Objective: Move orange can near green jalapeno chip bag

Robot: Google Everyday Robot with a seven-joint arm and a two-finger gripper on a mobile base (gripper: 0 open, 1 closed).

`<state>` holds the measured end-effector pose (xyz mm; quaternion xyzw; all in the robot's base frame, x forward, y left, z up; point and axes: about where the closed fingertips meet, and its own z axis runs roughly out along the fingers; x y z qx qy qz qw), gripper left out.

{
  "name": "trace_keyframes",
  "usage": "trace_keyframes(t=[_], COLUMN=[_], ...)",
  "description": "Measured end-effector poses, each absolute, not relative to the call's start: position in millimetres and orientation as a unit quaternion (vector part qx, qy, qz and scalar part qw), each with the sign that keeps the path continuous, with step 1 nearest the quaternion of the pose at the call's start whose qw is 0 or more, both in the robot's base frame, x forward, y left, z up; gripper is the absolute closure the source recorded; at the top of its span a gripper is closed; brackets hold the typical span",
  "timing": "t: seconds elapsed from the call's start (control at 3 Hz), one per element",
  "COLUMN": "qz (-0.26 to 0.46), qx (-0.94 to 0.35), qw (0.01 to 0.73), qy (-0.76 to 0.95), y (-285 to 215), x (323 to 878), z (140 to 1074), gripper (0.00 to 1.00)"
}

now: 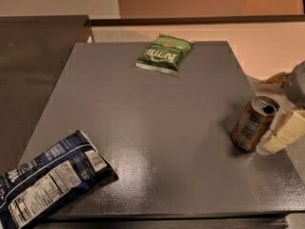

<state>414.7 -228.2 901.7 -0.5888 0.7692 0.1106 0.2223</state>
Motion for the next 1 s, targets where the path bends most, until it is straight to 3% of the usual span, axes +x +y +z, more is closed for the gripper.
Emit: trace_keyframes(t=[1.0], qz=[0.105], qx=[-0.597], qw=[0.227], qy=[0.762], y=[-226.9], x=[435.5], z=[914.8], gripper=[0.88])
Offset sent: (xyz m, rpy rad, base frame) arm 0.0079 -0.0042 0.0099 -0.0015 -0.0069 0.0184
